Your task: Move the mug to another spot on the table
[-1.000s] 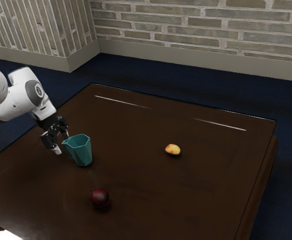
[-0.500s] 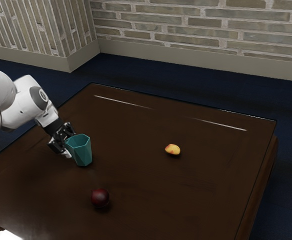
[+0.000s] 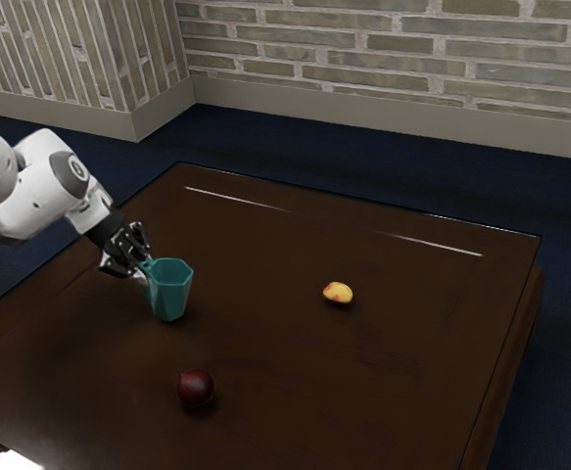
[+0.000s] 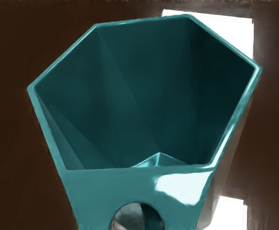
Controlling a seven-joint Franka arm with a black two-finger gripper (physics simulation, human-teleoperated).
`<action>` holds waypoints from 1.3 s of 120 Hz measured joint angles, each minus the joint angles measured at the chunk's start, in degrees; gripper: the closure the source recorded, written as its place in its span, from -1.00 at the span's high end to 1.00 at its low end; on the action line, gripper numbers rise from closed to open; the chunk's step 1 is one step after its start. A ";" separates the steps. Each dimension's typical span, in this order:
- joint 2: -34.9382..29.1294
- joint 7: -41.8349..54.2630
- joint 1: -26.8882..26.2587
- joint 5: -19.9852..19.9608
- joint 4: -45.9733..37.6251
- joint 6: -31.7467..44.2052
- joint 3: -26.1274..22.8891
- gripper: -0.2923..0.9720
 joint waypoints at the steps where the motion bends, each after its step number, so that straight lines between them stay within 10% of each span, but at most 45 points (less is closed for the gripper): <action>1: -0.05 0.05 0.00 -0.13 0.00 0.00 -0.01 -0.40; 63: 0.20 3.46 -0.85 -12.64 -0.40 -0.52 -4.08 -0.66; 137: 2.70 5.87 -1.51 -11.45 -1.23 -1.10 -4.90 -0.61; 156: 2.83 5.57 -1.57 -10.63 -1.15 -1.00 -4.91 -0.20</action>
